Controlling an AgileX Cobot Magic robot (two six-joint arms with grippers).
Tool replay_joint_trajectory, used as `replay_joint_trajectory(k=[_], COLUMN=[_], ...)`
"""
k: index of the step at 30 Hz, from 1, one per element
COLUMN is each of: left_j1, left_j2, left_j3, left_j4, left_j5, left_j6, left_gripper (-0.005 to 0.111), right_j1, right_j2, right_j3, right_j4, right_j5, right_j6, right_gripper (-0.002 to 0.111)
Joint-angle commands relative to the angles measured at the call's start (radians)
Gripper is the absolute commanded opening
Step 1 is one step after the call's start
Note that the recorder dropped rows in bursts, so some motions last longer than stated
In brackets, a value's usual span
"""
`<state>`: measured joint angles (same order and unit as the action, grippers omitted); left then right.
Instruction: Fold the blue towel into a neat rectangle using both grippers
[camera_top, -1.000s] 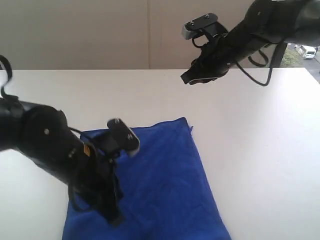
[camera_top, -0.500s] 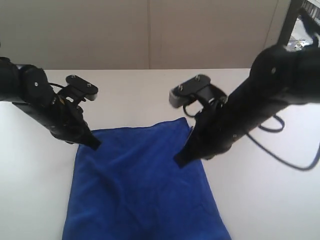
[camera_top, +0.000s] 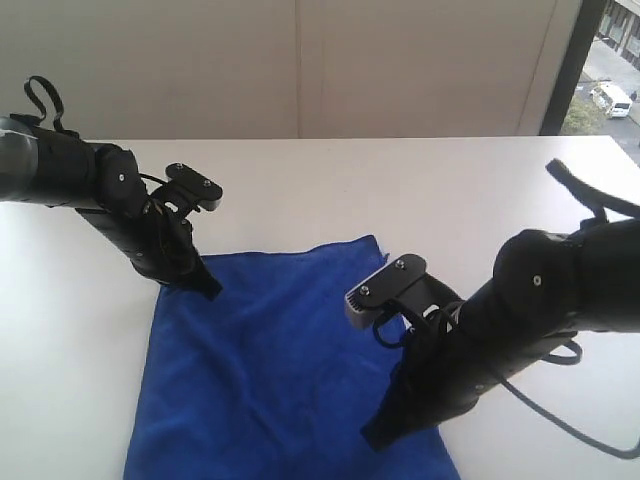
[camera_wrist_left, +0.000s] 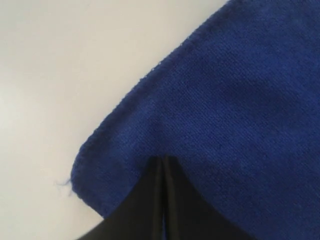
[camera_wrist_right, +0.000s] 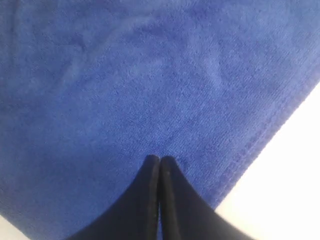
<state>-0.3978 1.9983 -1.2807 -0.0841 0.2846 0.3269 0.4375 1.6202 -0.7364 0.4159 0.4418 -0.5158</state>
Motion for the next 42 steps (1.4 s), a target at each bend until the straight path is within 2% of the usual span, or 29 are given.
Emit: replay_joint_trajectory(k=[1,10,21,28,36,40,42], left_j1=[0.001,0.009,0.028,0.028,0.024,0.024,0.024], left_j2=[0.016,0.016,0.016,0.014,-0.152,-0.258,-0.304], left_j3=[0.001,0.001,0.001,0.0,-0.001,-0.001,-0.001], left_j4=[-0.005,-0.003,0.025,0.025,0.011,-0.025,-0.081], left_j5=[0.018,0.042,0.086,0.078,0.05,0.125,0.254], left_j6=[0.014,0.021,0.021,0.021,0.021,0.021,0.021], left_gripper=[0.0,0.0,0.0,0.0,0.0,0.0,0.0], right_j1=[0.0,0.0,0.0,0.0,0.0,0.0,0.0], right_j2=[0.036,0.045,0.045,0.038,-0.072,-0.123,-0.13], right_j3=[0.035,0.078,0.1,0.098,0.075,0.035,0.009], right_j4=[-0.006,-0.015,-0.169,-0.163,-0.155,-0.155,-0.155], right_j5=[-0.02,-0.014,0.0,-0.019,-0.019,-0.015,-0.008], right_j6=[0.006,0.016,0.191,0.191,0.202,0.204,0.206], right_gripper=[0.0,0.0,0.0,0.0,0.0,0.0,0.0])
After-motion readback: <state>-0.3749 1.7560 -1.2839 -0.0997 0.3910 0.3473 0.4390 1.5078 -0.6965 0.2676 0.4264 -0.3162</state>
